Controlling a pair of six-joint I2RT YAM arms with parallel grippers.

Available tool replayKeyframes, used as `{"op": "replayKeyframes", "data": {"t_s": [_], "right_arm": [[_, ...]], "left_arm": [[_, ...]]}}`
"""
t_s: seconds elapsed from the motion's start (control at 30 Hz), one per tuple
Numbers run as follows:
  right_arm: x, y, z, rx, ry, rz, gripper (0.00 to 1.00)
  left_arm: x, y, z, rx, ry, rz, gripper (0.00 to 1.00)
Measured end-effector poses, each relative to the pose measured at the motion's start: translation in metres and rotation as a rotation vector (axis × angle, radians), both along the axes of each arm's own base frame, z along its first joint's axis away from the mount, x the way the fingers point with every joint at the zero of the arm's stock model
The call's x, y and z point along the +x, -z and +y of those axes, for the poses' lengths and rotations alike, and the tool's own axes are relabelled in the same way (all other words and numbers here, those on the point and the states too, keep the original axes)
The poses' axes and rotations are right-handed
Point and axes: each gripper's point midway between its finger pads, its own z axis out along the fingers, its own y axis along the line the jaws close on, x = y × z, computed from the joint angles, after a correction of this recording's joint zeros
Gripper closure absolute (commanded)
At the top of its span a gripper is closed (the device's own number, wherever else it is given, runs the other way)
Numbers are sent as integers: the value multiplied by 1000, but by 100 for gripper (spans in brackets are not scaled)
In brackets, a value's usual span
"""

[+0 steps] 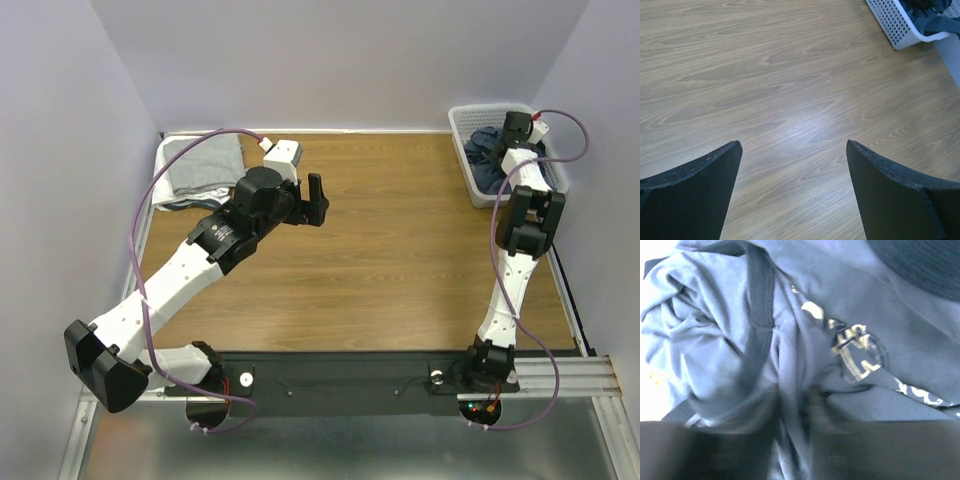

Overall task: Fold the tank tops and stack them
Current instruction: Grab the tank top from the pile

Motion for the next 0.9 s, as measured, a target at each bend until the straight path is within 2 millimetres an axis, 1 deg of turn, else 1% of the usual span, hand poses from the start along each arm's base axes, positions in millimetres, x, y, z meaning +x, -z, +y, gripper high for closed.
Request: {"op": "replayKeyframes", "data": {"t_s": [0.07, 0.2, 0.33, 0.37, 0.4, 0.47, 0.5, 0.53, 0.63, 0.7, 0.73, 0.77, 0.8, 0.83, 0.9], "right_arm": [[1, 0, 1, 7, -1, -4, 99], [3, -8, 2, 14, -4, -19, 100], [9, -34, 6, 25, -19, -66, 100], [11, -50, 7, 27, -26, -95, 100], [12, -61, 8, 26, -30, -115, 100], [15, -103, 11, 19, -45, -190, 100], [14, -117, 12, 17, -50, -214, 99], [13, -142, 15, 13, -59, -254, 100], [0, -219, 26, -7, -95, -383, 100], [-9, -260, 34, -22, -117, -453, 100], [-19, -293, 41, -36, -137, -509, 100], [-25, -310, 48, -44, -151, -539, 99], [-34, -336, 58, -59, -176, -584, 100], [-40, -353, 66, -71, -191, -615, 100], [-57, -396, 93, -109, -249, -688, 100]], "left_arm": [[1, 1, 0, 2, -1, 3, 3], [3, 4, 1, 5, -4, 9, 2], [4, 5, 2, 6, -7, 11, 2], [5, 5, 2, 6, -9, 11, 2], [5, 5, 3, 6, -10, 11, 3], [6, 5, 4, 4, -15, 8, 3], [7, 4, 4, 3, -17, 7, 2], [8, 4, 5, 1, -20, 5, 2], [10, 8, 7, 3, -28, 8, 2], [11, 11, 9, 7, -33, 13, 2], [11, 12, 10, 8, -35, 14, 2], [11, 13, 10, 9, -36, 15, 2], [12, 13, 11, 9, -38, 15, 2], [12, 12, 11, 8, -40, 14, 2], [13, 11, 12, 3, -45, 13, 2]]}}
